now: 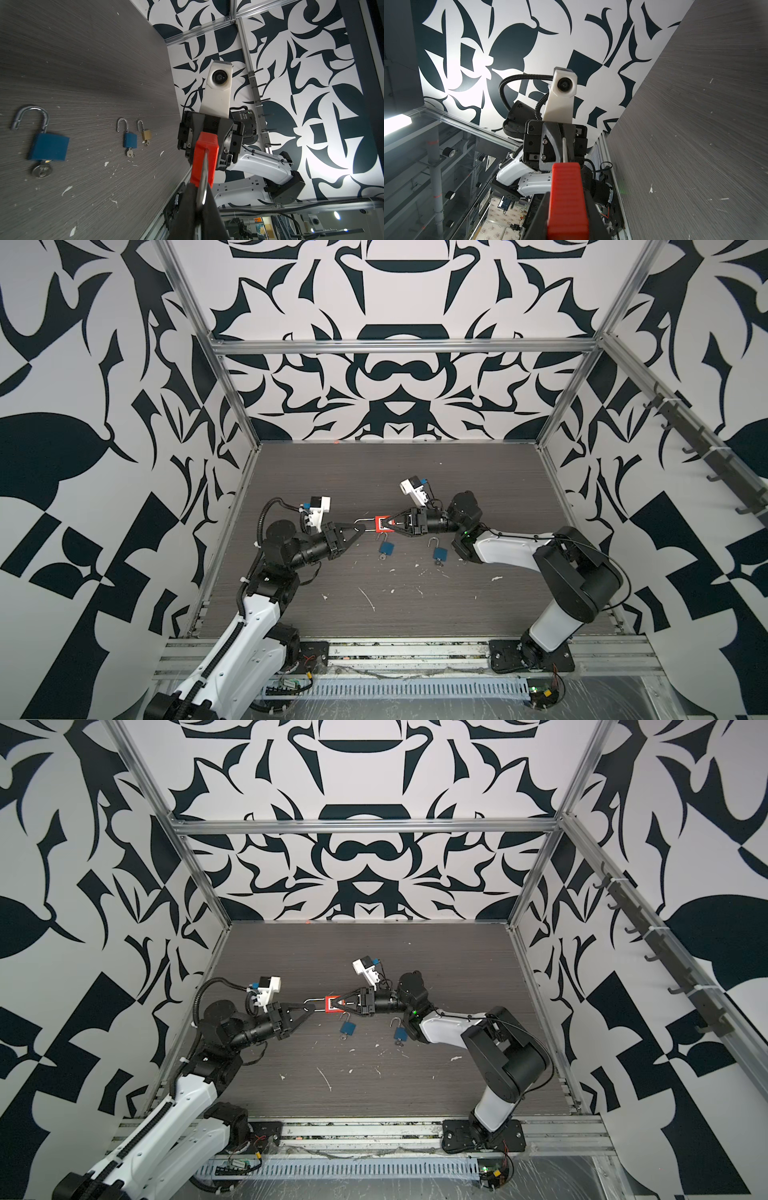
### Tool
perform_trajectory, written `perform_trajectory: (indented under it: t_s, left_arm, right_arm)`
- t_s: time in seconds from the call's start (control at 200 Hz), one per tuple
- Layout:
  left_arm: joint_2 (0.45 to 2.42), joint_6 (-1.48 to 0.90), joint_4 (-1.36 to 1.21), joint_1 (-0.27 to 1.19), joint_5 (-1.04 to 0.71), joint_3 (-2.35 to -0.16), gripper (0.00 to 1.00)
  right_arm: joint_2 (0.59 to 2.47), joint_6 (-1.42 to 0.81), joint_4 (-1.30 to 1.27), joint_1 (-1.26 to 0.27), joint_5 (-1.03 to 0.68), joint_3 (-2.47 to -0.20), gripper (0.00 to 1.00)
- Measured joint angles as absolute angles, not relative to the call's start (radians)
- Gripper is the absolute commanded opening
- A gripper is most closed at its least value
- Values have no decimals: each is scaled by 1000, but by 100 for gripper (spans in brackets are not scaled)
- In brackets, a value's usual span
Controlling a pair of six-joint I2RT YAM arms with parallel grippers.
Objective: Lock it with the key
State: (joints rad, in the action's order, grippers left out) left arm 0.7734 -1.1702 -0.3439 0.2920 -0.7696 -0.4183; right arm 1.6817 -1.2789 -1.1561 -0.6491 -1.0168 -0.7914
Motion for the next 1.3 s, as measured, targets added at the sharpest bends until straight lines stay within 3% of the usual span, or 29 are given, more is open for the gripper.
perform_trajectory:
  t_s: [0.525,0.585,0.695,0.78,0.92,1.3]
  left_arm:
    - [821,-1184,-414,283,-782,-418,0]
    - [820,-1177,-401,285,-783,-419,15]
    - [820,-1143,-364,300,-790,-422,57]
    - [818,-1103,-326,308,-789,-429,74]
    - [816,-1072,-274,308,-781,-439,81]
    - [952,-1047,-295,309,-783,-487,80]
  right_arm:
    - [1681,-1254,-1077,-661,-997,-836,0]
    - [1663,-1244,-1058,-661,-985,-822,0]
    - [1626,-1235,-1001,-651,-939,-791,0]
    - [1604,-1223,-941,-631,-904,-770,0]
    - [1573,-1210,-874,-604,-867,-748,0]
    - [1572,-1248,-895,-615,-870,-744,0]
